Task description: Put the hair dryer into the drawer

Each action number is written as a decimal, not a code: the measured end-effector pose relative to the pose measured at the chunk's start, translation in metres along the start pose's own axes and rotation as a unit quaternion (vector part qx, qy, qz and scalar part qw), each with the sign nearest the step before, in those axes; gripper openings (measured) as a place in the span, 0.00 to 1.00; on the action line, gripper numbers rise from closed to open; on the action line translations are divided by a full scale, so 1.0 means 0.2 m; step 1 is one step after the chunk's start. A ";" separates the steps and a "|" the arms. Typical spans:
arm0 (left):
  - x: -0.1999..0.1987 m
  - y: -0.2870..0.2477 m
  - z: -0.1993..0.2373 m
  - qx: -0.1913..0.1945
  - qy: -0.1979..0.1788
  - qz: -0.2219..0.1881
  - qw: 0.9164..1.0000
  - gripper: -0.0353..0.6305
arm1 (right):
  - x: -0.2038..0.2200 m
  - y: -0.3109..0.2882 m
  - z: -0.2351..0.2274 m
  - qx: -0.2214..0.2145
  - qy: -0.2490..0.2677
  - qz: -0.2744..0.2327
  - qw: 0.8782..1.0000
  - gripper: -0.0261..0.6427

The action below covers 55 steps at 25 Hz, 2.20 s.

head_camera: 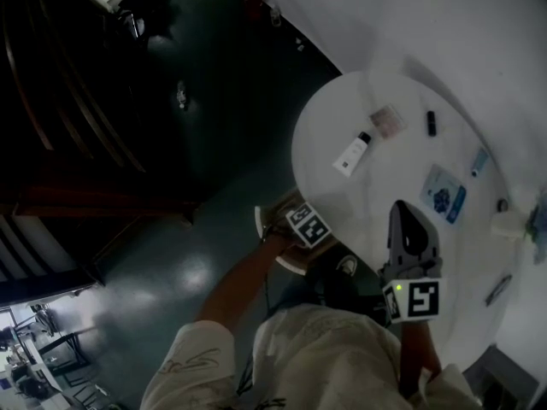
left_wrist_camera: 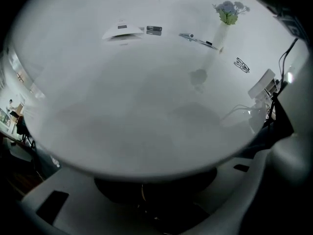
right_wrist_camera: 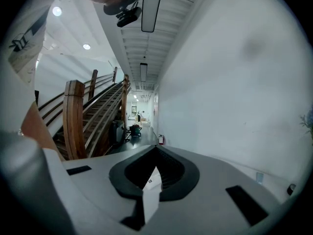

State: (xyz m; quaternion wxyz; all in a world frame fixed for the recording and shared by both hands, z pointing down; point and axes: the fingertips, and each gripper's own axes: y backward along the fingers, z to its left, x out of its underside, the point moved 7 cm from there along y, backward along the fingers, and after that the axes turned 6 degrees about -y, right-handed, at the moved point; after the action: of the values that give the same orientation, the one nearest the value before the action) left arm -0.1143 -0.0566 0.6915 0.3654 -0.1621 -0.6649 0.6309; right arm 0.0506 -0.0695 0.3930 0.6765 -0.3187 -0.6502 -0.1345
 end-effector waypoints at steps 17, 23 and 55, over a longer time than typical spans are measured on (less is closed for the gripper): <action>0.01 -0.07 0.00 -0.031 -0.009 -0.098 0.995 0.39 | 0.07 -0.04 0.03 -0.003 0.004 0.026 1.000 0.05; 0.06 -0.14 -0.03 -0.031 0.013 -0.102 0.994 0.39 | 0.08 -0.04 0.05 -0.005 0.008 0.036 0.999 0.05; 0.09 -0.28 -0.03 -0.012 0.032 -0.079 0.996 0.40 | 0.14 -0.01 0.11 -0.005 0.019 0.060 0.998 0.05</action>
State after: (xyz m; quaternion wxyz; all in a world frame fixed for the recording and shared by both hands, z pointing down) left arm -0.1089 -0.0488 0.7507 0.4335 -0.1336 -0.6712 0.5863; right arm 0.0345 -0.0507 0.4194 0.6942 -0.3577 -0.6161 -0.1027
